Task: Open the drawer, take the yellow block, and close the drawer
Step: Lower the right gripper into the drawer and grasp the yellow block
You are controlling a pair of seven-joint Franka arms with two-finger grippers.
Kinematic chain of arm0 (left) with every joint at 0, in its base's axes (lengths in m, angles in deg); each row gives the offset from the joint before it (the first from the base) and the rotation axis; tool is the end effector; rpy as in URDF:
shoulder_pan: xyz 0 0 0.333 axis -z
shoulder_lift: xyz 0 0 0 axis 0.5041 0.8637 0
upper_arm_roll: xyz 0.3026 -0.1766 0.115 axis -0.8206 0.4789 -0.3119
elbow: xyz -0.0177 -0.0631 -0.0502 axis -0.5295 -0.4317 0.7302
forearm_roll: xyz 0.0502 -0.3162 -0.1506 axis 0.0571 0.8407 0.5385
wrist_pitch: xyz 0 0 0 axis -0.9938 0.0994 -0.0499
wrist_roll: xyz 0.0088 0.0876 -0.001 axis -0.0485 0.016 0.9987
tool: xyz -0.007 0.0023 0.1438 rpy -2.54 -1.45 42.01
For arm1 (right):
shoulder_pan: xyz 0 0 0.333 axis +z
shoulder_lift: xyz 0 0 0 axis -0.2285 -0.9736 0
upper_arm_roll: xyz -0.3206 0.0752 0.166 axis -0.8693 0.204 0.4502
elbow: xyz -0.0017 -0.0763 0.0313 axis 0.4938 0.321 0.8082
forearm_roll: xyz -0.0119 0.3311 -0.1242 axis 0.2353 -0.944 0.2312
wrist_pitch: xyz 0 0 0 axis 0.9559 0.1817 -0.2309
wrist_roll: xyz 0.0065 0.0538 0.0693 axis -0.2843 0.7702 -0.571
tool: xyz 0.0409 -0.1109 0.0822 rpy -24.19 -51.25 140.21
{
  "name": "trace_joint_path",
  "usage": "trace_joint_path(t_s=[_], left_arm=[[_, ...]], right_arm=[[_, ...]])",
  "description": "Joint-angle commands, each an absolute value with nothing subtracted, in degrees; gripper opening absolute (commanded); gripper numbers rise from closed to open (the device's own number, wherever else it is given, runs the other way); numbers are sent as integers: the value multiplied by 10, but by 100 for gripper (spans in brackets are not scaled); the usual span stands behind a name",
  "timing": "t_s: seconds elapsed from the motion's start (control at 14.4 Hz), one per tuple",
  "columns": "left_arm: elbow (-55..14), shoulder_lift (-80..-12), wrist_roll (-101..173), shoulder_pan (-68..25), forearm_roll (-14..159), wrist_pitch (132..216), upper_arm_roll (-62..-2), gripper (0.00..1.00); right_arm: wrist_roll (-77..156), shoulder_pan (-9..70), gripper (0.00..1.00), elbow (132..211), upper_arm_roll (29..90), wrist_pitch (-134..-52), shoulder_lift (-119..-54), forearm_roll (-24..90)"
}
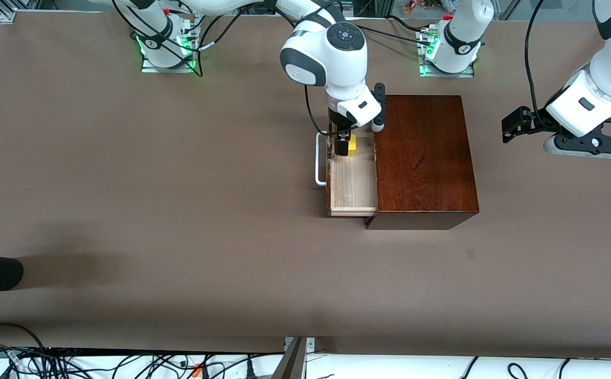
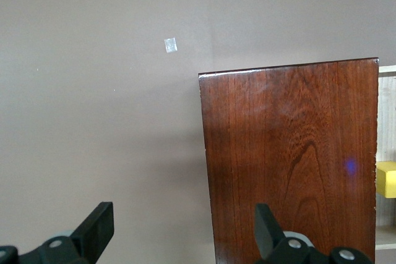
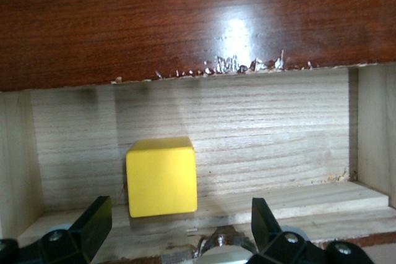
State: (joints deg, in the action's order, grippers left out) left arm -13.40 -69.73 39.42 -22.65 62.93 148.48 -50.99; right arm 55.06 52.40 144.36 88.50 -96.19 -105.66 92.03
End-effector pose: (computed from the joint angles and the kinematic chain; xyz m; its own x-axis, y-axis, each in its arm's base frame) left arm 0.5226 -0.0616 0.6045 0.9963 -0.0694 -0.0505 -0.0701 -0.9975 -0.0123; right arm 0.4498 0.6115 0.3777 0.0652 0.9932 0.0962 0.9887 -0.0774 0.1288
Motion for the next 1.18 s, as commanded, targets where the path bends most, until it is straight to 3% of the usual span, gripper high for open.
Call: trace_joint_path(t_s=[0.0, 0.9, 1.11], left_arm=[[-140, -710, 406, -223, 618, 1481, -512, 100], [-134, -708, 400, -226, 618, 1487, -509, 100], [-133, -708, 403, -226, 621, 1493, -508, 100]], right_arm=[[575, 531, 100, 1425, 881, -969, -1074, 927], [580, 536, 100, 1426, 877, -984, -1102, 941], [580, 536, 90, 1426, 877, -989, -1107, 942]])
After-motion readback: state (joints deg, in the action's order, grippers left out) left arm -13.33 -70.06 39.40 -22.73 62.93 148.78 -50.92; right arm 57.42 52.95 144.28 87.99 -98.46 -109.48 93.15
